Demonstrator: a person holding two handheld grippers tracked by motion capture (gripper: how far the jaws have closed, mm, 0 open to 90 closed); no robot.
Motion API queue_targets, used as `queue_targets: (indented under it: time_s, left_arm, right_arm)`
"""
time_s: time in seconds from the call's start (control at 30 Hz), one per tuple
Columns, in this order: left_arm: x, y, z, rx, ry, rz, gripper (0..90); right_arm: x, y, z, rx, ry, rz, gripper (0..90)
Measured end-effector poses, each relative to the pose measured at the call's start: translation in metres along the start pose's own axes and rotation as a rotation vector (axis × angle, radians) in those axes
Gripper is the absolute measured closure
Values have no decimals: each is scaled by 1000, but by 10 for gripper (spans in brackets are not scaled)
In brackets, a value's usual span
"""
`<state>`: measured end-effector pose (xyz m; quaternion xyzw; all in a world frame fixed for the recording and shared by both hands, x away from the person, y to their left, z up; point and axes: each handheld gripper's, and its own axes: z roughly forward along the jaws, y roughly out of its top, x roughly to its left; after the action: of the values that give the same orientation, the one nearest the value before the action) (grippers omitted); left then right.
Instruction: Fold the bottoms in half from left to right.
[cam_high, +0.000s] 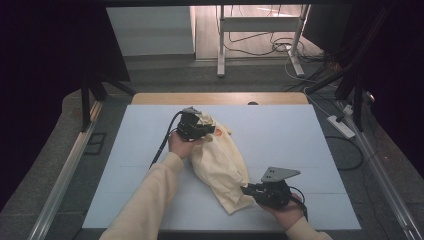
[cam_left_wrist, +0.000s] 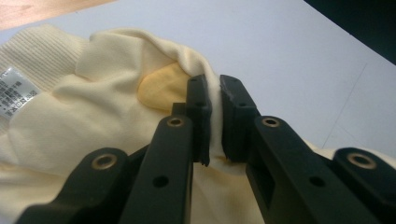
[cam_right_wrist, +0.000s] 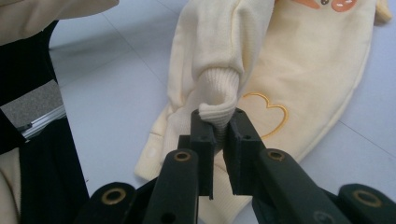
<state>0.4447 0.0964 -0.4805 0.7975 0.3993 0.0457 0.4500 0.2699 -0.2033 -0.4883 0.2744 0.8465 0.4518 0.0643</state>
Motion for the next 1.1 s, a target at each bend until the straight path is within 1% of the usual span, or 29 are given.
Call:
queue_targets:
  time_s: [0.2, 0.33, 0.57, 0.8, 1.1]
  left_arm:
    - [0, -1, 9, 17, -8, -7, 816]
    - [0, -2, 16, 32, -5, -8, 816]
    - [-1, -3, 26, 56, 0, -7, 815]
    - [-1, -3, 29, 62, 1, -7, 809]
    - [-1, -4, 31, 62, 1, -7, 802]
  right_arm:
    - [-2, -2, 0, 14, -6, 6, 822]
    - [-2, -3, -1, 22, -9, 6, 822]
    - [-6, -6, 0, 40, -14, 21, 822]
    - [-7, -7, 1, 61, -19, 30, 822]
    - [-9, -7, 2, 74, -28, 16, 821]
